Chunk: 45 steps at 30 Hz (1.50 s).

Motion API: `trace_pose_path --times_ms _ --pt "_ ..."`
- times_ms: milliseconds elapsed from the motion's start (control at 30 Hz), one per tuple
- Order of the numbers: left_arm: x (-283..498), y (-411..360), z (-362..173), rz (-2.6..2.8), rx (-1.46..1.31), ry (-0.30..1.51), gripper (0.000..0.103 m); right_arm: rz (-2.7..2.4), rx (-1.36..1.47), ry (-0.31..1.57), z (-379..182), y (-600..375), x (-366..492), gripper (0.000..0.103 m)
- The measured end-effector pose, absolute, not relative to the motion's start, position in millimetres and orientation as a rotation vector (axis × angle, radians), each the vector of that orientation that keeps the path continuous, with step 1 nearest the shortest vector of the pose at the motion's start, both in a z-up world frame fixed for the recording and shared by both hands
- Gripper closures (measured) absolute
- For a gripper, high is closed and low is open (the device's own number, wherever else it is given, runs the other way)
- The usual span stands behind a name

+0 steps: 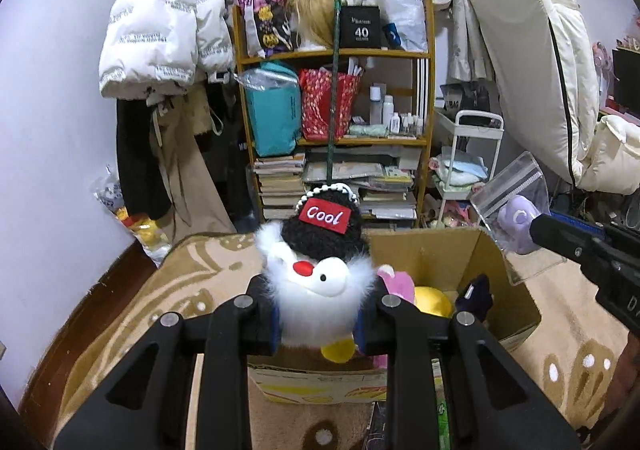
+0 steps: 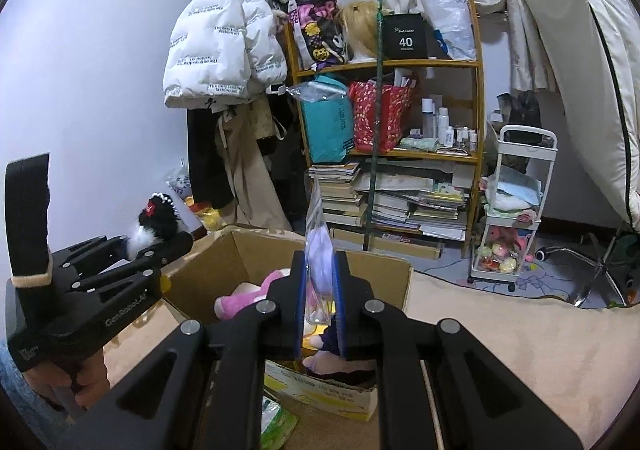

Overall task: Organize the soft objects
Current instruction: 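Open both grippers to drop the penguin and bag into the box, then reach the left gripper to the black Face tissue pack while the right reaches the green pack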

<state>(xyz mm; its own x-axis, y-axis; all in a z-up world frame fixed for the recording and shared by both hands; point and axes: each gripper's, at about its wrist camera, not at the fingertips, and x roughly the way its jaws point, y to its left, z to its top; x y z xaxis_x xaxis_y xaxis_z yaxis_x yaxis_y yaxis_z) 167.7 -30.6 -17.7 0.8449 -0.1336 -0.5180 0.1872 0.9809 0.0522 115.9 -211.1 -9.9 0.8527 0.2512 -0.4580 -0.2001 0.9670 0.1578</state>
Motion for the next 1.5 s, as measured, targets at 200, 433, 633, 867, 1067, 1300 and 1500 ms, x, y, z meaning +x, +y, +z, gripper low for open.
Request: trace_pose_path --times_ms 200,433,633,867,1067,1300,1500 --pt "180 -32 -38 -0.205 0.077 0.604 0.077 0.261 0.114 0.546 -31 -207 130 0.090" --pt "189 -32 -51 -0.216 0.051 0.670 0.072 0.294 0.150 0.598 -48 -207 138 0.089" --pt "190 -33 -58 -0.196 0.070 0.709 0.064 0.266 0.132 0.612 -53 -209 138 0.089" --pt "183 -26 -51 -0.174 0.078 0.706 0.034 0.247 0.130 0.619 -49 -214 130 0.069" --pt "170 -16 -46 -0.173 0.037 0.741 0.025 0.238 0.209 0.642 -49 -221 113 0.051" --pt "139 -13 -34 -0.148 0.077 0.740 0.010 0.244 0.205 0.656 -39 -218 93 0.030" --pt "121 -4 -25 -0.146 0.033 0.770 0.007 0.245 0.150 0.665 -34 -208 64 0.007"
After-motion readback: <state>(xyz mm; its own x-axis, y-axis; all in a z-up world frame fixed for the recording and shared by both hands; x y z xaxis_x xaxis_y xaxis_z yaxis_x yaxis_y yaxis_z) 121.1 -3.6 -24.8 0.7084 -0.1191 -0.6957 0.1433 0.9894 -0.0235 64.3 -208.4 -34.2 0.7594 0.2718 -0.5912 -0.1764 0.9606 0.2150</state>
